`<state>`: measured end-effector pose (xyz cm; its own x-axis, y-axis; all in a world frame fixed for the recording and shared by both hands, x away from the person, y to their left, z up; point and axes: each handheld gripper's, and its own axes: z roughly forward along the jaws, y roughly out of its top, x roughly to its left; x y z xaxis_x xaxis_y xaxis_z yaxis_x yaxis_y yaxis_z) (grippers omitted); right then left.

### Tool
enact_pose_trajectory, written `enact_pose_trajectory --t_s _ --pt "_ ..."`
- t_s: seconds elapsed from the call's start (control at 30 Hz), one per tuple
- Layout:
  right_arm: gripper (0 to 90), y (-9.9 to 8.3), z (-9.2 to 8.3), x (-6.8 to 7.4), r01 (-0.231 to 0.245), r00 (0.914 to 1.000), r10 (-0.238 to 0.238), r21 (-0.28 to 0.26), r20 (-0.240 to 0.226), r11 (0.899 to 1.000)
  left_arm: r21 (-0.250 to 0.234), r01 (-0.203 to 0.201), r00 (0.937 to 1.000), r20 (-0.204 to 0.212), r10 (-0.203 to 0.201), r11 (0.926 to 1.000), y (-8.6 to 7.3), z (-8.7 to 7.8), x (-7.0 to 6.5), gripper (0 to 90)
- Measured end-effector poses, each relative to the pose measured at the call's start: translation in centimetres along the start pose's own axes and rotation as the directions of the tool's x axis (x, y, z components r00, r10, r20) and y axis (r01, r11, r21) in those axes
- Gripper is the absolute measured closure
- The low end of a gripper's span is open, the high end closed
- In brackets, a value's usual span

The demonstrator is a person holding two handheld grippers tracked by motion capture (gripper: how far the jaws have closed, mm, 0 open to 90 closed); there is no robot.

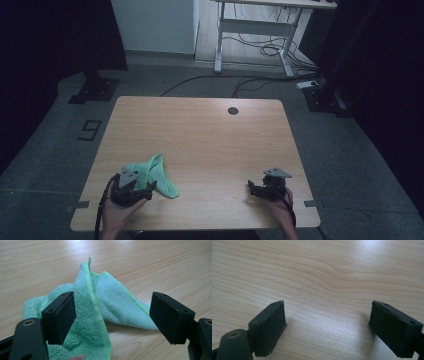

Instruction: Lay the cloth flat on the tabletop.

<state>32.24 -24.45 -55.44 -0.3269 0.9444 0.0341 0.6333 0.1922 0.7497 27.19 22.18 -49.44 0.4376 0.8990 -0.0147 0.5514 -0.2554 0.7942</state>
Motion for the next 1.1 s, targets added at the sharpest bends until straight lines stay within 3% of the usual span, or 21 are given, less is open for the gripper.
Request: enact_pose_trajectory --t_s 0.33,0.83,1.1 --pt "14.3 0.0 -1.2 0.7 0.011 0.9999 -0.011 -0.082 0.002 0.997 -0.008 -0.002 1.0000 0.000 0.002 1.0000 0.1 -0.2 -0.1 21.4" --pt "16.1 -0.2 -1.0 0.5 -0.007 0.9999 0.007 -0.067 -0.008 0.998 0.005 -0.008 0.9994 -0.032 0.008 1.0000 0.0 0.3 -0.2 22.1" --pt "17.1 -0.2 -1.1 0.3 -0.024 0.9995 0.022 -0.078 -0.023 0.997 0.007 -0.009 0.9984 -0.056 0.009 0.9999 0.9 0.6 0.1 22.0"
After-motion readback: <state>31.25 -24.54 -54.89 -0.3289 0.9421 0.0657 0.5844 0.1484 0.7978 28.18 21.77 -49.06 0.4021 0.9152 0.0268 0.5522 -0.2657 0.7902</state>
